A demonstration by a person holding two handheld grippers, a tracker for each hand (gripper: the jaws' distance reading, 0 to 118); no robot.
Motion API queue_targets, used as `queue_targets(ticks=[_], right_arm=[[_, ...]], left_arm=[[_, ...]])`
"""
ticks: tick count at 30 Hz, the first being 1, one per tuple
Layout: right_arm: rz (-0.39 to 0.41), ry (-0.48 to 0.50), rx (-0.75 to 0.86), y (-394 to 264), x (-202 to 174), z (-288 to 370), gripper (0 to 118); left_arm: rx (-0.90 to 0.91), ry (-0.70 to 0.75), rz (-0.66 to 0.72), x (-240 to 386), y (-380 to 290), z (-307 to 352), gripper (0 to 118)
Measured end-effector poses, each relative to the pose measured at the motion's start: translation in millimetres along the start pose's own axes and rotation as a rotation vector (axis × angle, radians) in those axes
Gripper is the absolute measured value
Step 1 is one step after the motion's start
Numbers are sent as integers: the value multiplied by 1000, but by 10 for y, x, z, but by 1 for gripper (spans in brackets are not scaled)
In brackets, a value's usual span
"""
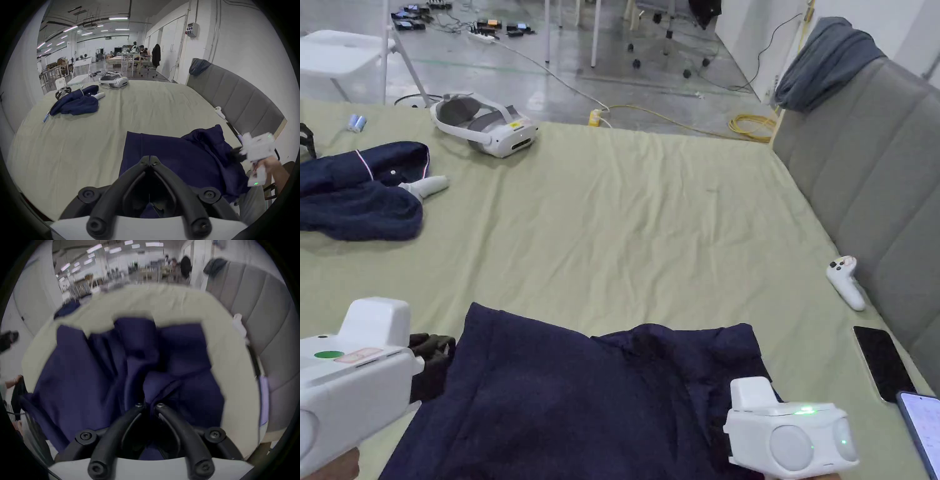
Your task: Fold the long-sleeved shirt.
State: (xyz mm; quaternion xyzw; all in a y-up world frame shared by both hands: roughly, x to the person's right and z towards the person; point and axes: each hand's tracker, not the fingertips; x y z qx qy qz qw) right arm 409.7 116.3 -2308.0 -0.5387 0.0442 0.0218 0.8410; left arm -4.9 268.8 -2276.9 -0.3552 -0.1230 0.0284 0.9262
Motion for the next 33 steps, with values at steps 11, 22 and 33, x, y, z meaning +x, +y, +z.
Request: queue_targets(ticks=[11,22,33], right_arm=[[-99,60,316,-224,268,1346,98],[-202,33,281,-557,576,1538,1],[-225,2,200,-505,801,1277,1]], left_arm=[[-9,-5,32,38,-106,104,4],[-143,-10,156,-212,546,-1403,111],[-419,145,-84,-111,283,-2399,69]])
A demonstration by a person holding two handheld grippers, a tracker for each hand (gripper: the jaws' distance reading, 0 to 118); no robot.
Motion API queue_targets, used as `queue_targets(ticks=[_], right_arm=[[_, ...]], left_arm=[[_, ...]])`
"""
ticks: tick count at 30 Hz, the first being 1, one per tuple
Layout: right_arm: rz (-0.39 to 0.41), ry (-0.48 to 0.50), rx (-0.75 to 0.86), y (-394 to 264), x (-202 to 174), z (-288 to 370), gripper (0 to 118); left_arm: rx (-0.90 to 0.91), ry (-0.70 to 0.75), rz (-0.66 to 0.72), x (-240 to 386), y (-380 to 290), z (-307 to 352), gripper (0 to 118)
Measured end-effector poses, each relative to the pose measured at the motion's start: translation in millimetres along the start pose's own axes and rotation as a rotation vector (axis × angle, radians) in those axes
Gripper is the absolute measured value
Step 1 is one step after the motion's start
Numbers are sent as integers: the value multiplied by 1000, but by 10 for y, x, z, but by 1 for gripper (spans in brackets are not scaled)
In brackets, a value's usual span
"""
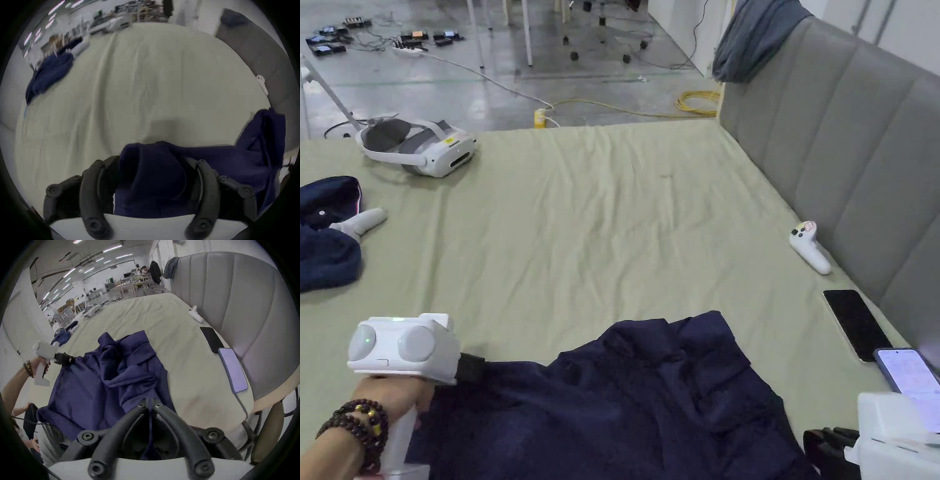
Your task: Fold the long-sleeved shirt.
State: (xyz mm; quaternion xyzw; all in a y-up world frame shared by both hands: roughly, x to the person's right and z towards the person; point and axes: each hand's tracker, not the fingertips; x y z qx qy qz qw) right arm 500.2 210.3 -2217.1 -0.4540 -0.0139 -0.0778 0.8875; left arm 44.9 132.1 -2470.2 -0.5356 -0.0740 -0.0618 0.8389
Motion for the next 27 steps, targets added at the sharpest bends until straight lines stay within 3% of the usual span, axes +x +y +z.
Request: queue_targets(ticks=[1,2,3,5,7,8,9,10,11,12,13,17,18,19,20,22,23,24,27], right_arm=[[3,-2,0,85,0,-41,1],[8,-5,2,176,-10,-84,1],[19,-3,6,271,-12,-127,1],[54,12,27,580,-64,-273,1],[70,11,51,962,-96,-406,1],[92,18,62,1132,-127,-490,7],[102,15,60,1321,-157,-618,23],[104,23,53,1504,-184,-770,52],[107,37,13,1639,-149,-963,89],[94,41,-39,1762,-162,-1161,104],[83,39,-87,1850,-182,-1370,105],[96,40,-225,1963,-295,-2025,81],[103,31,-259,1938,-356,-2168,70],[117,25,-303,1874,-404,-2256,47],[129,20,-337,1821,-457,-2325,34],[161,23,-313,1660,-585,-2331,33],[185,-15,-272,1661,-611,-2237,26],[153,41,-285,1673,-601,-2202,11],[163,53,-198,1703,-475,-2066,11]], left_arm=[[-37,-14,21,2,-63,84,55],[-45,-31,33,4,-88,141,29],[-43,-34,28,26,-117,181,13],[-15,-17,-34,6,-72,133,13],[-6,-25,-10,-25,-65,196,12],[19,-52,42,-65,-44,259,13],[45,-73,81,-59,-53,343,13],[62,-92,90,-88,-42,413,13],[83,-91,82,-105,-37,471,13],[97,-92,68,-121,-30,526,13],[108,-95,66,-169,-47,541,13],[137,-111,92,-259,-40,617,13],[140,-112,102,-272,-33,611,13],[140,-112,105,-282,-20,590,13],[141,-110,109,-287,-10,571,13],[143,-105,110,-246,-41,547,13],[145,-102,111,-240,-46,538,13],[150,-102,117,-239,-52,528,13],[166,-106,120,-217,-93,583,13]])
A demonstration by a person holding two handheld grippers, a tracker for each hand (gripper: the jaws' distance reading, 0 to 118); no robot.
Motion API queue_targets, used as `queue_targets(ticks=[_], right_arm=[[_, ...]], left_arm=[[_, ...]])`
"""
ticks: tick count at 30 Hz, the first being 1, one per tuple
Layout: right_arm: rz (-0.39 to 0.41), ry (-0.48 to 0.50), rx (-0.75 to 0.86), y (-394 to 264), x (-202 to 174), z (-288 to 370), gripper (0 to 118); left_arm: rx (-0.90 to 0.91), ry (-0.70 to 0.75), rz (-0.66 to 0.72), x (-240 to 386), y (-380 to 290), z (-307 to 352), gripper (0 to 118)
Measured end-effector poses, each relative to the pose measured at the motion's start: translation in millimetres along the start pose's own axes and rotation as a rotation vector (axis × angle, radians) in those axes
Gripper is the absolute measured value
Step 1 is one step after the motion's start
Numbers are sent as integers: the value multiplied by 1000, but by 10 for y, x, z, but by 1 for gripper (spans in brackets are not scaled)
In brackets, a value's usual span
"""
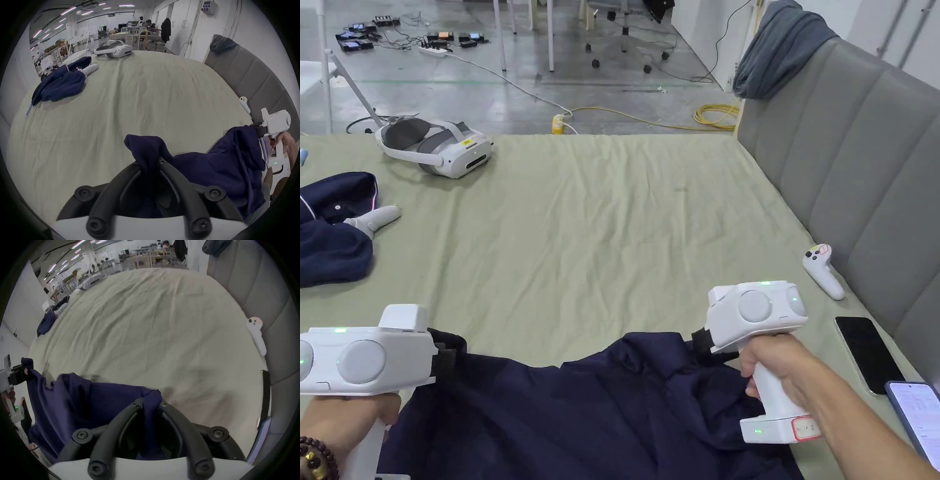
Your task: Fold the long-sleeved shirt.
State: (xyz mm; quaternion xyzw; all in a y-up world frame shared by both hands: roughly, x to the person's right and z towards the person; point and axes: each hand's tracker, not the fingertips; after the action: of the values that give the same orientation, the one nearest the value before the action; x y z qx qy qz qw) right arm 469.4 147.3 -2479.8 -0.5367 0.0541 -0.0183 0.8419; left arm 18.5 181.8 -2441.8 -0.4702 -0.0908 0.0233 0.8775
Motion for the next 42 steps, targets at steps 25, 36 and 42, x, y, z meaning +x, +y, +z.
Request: queue_targets(ticks=[25,36,42], right_arm=[[453,-179,310,-3166,-487,1877,11],[716,-240,-26,-2902,-638,1068,12],[609,-291,90,-2732,-532,1483,103]], left_arm=[[82,61,-103,-119,-2229,1679,13],[-153,157,-179,-25,-2308,950,14],[-66,70,-45,-89,-2198,1137,111]])
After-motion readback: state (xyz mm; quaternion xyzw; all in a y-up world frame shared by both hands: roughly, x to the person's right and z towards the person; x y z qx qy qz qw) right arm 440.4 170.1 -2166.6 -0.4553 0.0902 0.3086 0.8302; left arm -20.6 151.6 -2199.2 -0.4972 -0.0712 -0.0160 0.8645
